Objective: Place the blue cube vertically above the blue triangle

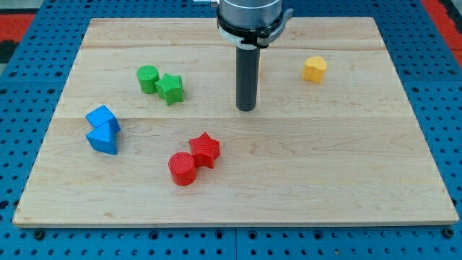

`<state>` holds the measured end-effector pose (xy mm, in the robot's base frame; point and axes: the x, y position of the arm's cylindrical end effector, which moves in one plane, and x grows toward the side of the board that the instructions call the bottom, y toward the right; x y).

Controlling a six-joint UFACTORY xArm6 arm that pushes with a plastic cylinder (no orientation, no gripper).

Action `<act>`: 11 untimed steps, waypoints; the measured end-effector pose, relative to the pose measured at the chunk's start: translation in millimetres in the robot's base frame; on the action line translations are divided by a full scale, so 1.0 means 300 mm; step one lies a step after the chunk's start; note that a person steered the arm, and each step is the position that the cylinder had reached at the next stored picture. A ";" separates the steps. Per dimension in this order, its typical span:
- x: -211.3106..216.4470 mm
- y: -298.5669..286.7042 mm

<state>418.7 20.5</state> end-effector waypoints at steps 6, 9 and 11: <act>-0.034 0.031; 0.109 -0.262; 0.137 -0.261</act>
<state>459.8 -57.7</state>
